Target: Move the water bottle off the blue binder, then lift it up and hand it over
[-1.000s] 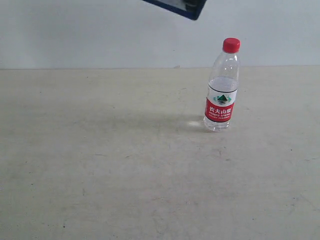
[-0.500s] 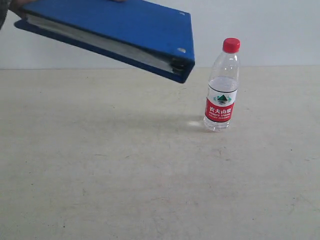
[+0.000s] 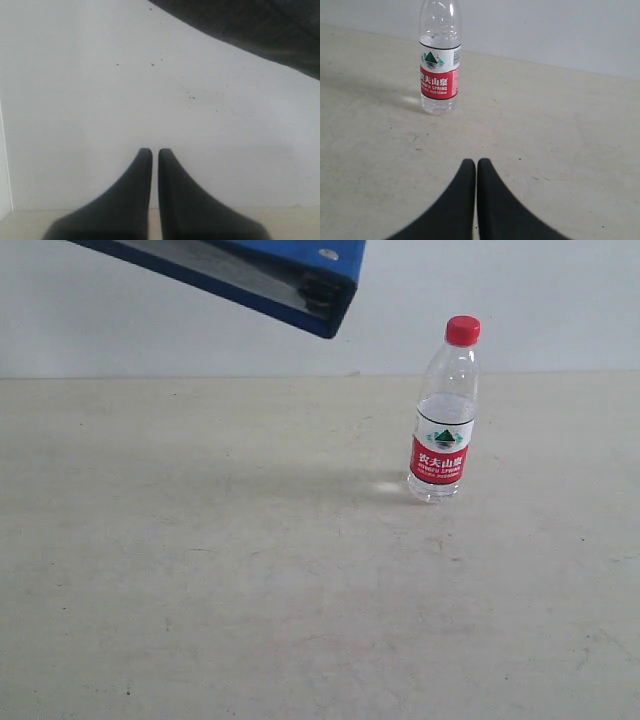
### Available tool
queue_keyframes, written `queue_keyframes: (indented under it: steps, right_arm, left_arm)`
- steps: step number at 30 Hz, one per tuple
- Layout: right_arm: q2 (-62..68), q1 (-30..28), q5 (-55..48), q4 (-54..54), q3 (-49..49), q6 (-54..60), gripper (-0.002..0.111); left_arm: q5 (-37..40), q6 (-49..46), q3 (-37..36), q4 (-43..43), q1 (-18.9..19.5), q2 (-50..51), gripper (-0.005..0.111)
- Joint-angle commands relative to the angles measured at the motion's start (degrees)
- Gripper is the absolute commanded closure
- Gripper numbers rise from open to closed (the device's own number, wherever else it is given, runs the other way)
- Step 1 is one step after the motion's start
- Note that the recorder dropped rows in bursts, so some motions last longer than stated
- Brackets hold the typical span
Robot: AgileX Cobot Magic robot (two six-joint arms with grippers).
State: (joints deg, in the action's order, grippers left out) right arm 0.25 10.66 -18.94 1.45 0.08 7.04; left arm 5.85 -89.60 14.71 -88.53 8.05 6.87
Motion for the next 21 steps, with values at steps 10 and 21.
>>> queue_keyframes:
  steps: [10,21]
  right_arm:
    - [-0.25,-0.37,0.38,0.36,-0.08,0.38,0.109]
    - [-0.25,-0.37,0.38,0.36,-0.08,0.38,0.109]
  left_arm:
    - [5.28,39.05,-3.97,40.33,0.07,-0.13,0.102]
    - [15.10,78.42,-14.71,67.64,0.43,-2.32,0.102]
